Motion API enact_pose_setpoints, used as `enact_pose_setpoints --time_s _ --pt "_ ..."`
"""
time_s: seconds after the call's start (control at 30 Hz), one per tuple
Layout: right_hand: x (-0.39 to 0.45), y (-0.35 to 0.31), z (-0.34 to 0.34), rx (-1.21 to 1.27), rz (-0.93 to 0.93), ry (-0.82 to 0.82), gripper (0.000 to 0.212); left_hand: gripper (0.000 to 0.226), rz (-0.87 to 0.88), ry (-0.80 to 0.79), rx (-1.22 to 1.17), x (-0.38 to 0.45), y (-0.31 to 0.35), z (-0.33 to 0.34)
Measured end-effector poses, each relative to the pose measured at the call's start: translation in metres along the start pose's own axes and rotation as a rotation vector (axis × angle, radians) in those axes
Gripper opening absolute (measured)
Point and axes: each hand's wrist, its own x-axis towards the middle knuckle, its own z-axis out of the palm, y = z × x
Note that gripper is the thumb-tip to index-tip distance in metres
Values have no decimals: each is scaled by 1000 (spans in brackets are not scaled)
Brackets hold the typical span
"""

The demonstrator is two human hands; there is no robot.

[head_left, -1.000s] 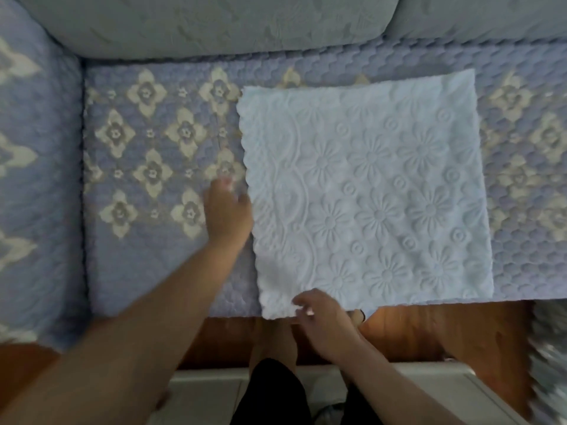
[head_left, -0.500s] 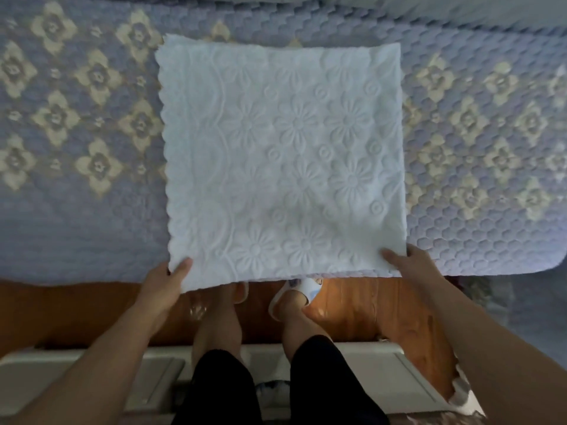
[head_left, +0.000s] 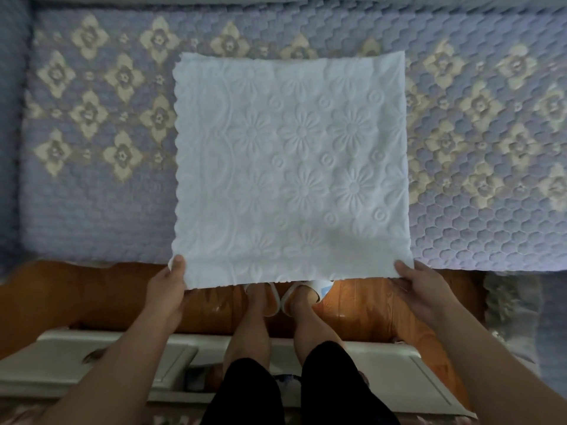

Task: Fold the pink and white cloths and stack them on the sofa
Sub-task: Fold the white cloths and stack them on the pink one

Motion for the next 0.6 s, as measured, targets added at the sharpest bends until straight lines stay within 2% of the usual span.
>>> enact_pose_setpoints --time_s 0.1,0.23,0.33,0.37,0.43,0.53,0.6 --pt "5 3 -1 -1 15 97 25 36 -163 -79 -134 5 -11 -1" --pt "9 5 11 21 107 215 22 38 -249 22 -173 11 -19 -2" --pt "-5 8 39 -103 174 392 14 34 -255 29 -194 9 -18 -2" --pt "-14 10 52 -263 156 431 12 32 -249 10 -193 7 -17 -2" --pt "-36 11 91 -682 7 384 12 28 -238 -33 -211 4 -15 -1" --pt "-69 2 165 -865 -286 152 11 36 -250 -88 -341 6 -14 -3" --pt "-83 -11 222 -943 -384 -54 9 39 -257 -105 -402 6 -11 -4"
